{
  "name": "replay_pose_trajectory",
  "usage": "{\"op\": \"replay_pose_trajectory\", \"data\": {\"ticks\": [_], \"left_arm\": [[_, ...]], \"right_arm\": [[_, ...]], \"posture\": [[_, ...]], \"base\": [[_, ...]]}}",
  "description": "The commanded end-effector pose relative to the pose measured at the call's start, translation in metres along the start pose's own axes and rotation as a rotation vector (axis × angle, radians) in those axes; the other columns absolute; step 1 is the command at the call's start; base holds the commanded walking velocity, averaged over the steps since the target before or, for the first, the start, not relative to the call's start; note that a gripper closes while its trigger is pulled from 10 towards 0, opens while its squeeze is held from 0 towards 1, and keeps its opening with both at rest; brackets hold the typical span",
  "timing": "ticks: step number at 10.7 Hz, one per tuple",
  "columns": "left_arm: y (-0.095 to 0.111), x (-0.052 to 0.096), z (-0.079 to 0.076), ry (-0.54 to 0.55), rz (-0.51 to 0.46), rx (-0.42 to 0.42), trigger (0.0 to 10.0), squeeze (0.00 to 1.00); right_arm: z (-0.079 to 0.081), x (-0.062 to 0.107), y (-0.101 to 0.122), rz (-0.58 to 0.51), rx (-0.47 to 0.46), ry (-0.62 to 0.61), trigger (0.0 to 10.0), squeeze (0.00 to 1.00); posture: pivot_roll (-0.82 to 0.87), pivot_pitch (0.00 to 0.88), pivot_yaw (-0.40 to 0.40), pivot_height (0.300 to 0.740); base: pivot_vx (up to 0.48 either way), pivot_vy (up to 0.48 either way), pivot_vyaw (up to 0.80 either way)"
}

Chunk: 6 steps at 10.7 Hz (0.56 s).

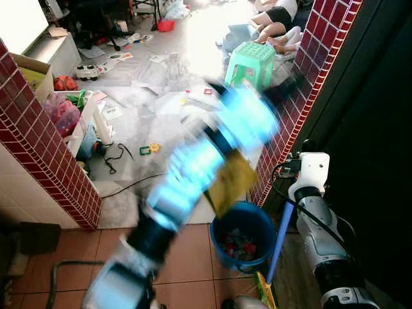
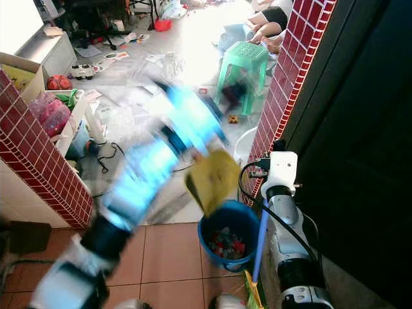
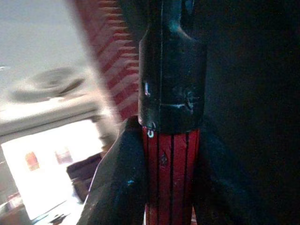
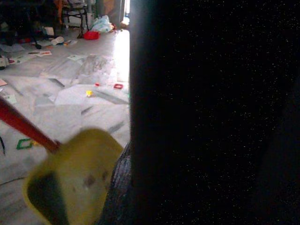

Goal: Sweep floor

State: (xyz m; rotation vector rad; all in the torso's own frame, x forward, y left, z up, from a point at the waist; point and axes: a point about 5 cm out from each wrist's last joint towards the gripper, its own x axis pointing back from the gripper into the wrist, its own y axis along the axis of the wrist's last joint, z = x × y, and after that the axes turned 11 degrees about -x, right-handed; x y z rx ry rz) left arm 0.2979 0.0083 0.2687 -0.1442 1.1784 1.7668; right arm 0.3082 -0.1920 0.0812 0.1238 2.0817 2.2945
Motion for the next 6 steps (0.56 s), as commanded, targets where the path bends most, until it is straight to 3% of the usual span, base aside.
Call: {"op": "replay_pose_trajectory", "data": {"ticks": [1, 2, 3, 5, 6], "left_arm": [[0.023, -0.011, 0.036, 0.154, -0.091, -0.020, 10.0, 0.00], [0.026, -0.012, 0.061, 0.260, -0.090, -0.021, 10.0, 0.00], [0.032, -0.005, 0.102, 0.401, -0.075, -0.105, 10.0, 0.00], [0.014, 0.017, 0.123, 0.466, 0.047, -0.187, 10.0, 0.00], [-0.012, 0.044, 0.125, 0.503, 0.195, -0.201, 10.0, 0.00]], "right_arm": [[0.001, -0.004, 0.010, -0.049, 0.026, 0.011, 10.0, 0.00], [0.001, -0.004, 0.009, -0.048, 0.027, 0.011, 10.0, 0.00], [0.003, -0.005, 0.009, -0.047, 0.024, 0.013, 10.0, 0.00], [0.006, -0.006, 0.007, -0.043, 0.020, 0.020, 10.0, 0.00], [0.007, -0.006, 0.007, -0.042, 0.018, 0.025, 10.0, 0.00]], "posture": [[-0.06, 0.000, -0.012, 0.740], [-0.05, 0.000, -0.014, 0.740], [-0.04, 0.000, -0.016, 0.740], [-0.03, 0.000, -0.021, 0.740], [-0.03, 0.000, -0.022, 0.740]], "base": [[0.000, 0.000, 0.00], [0.000, 0.000, 0.00], [0.000, 0.000, 0.00], [0.000, 0.000, 0.00], [0.000, 0.000, 0.00]]}}
